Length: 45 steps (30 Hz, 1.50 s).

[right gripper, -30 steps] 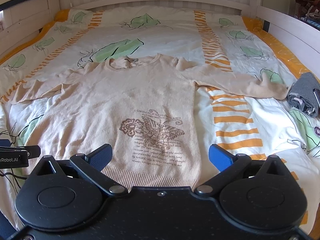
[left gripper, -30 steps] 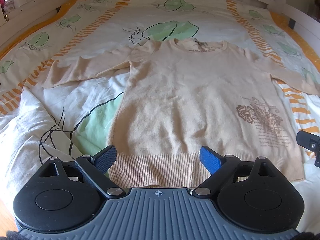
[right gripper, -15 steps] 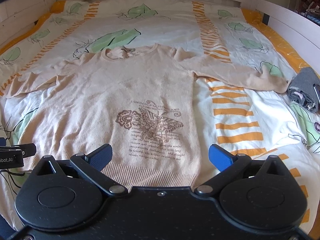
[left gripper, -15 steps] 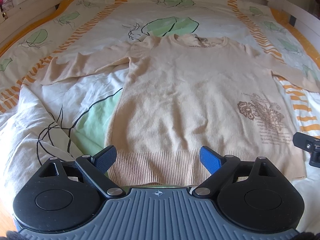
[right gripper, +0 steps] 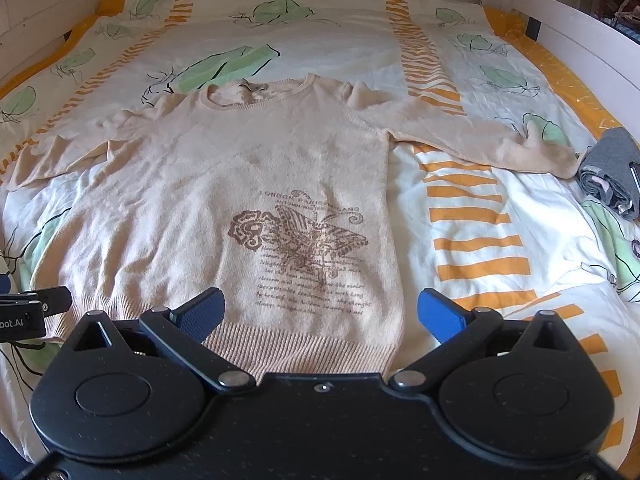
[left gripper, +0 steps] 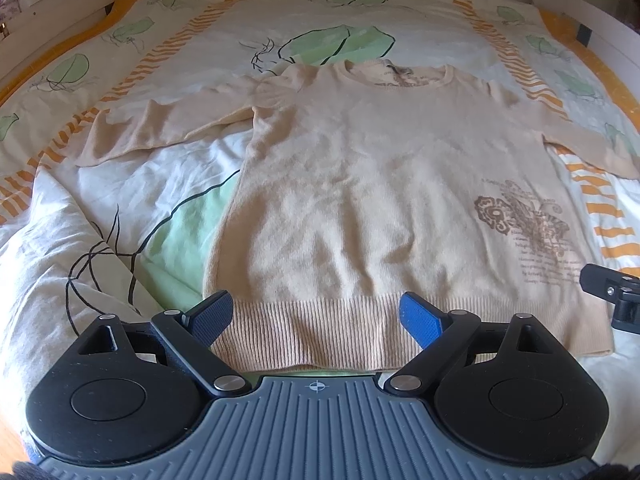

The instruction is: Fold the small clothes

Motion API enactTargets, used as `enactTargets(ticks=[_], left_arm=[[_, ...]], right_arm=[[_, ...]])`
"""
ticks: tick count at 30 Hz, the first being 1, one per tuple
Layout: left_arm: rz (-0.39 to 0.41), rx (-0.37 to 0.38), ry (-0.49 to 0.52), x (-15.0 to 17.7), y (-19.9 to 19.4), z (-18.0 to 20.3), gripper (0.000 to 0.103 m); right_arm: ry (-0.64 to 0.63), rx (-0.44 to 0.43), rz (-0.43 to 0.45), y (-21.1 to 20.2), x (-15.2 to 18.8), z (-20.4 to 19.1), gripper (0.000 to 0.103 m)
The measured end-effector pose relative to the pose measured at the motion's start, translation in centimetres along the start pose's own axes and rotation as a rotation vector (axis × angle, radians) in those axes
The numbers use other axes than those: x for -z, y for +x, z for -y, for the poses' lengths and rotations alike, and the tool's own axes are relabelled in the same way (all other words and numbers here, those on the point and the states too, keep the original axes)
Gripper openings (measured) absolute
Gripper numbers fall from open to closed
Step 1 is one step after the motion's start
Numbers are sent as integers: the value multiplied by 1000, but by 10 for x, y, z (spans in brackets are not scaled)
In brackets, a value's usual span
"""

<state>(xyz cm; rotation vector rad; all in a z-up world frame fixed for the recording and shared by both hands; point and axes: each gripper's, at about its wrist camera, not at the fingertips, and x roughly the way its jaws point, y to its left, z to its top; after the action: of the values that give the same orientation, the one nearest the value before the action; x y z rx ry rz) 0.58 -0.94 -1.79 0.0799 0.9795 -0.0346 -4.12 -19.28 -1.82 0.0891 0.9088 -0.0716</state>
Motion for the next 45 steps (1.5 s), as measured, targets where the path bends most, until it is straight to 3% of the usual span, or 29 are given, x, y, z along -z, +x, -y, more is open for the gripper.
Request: enactTargets(ticks=[37, 45], left_arm=[[-64, -10, -15, -5, 25, -5, 91], [-80, -22, -11, -8, 35, -5, 91]], right_arm=[[-23, -7, -79, 26, -6, -10, 102], [-2, -26, -134, 40, -7, -10, 102]])
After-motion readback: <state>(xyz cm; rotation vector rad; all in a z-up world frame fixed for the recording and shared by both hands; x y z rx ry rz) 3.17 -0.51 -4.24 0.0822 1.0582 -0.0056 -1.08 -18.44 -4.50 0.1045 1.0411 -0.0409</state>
